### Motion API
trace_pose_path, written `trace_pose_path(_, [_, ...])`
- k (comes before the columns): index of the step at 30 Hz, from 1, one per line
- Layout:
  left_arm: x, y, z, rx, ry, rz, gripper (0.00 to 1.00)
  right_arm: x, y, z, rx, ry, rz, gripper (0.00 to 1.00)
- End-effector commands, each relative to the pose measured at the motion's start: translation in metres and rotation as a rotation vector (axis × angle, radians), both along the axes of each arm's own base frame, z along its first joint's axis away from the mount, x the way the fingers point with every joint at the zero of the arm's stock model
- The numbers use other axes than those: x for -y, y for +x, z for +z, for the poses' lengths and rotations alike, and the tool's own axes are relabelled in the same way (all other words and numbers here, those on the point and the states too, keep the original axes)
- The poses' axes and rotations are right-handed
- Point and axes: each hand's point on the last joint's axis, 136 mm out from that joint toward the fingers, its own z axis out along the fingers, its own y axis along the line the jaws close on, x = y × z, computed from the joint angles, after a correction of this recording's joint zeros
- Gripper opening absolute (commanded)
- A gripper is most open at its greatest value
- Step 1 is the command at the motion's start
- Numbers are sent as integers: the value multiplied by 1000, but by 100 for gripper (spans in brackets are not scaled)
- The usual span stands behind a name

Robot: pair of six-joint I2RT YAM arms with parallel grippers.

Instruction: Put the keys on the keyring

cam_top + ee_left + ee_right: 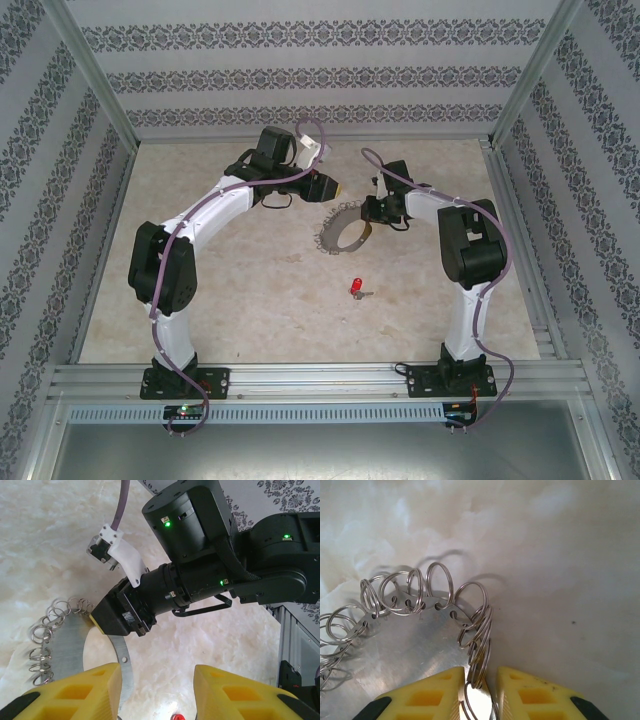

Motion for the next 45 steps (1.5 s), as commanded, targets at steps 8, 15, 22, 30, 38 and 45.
trace_pose_path(8, [-5, -4, 30, 54, -54, -1, 43, 7, -14, -4, -35, -47, -7, 23])
trace_pose_path(15, [-8, -4, 35, 65, -58, 4, 43, 7, -17, -4, -41, -55, -6, 0])
trace_pose_path(22, [-21, -12, 48, 91, -51, 25, 44, -17, -30, 41, 85, 59, 145, 0])
trace_pose_path(30, [-28, -39, 74, 120, -67, -6, 46, -71, -69, 163, 388, 307, 424, 0])
trace_pose_path(38, [-31, -73, 96, 132, -129, -83, 45, -89, -99, 246, 546, 482, 555, 0])
trace_pose_path(45, [-32, -92, 109, 139, -185, -121, 35, -90, -120, 295, 650, 571, 598, 0])
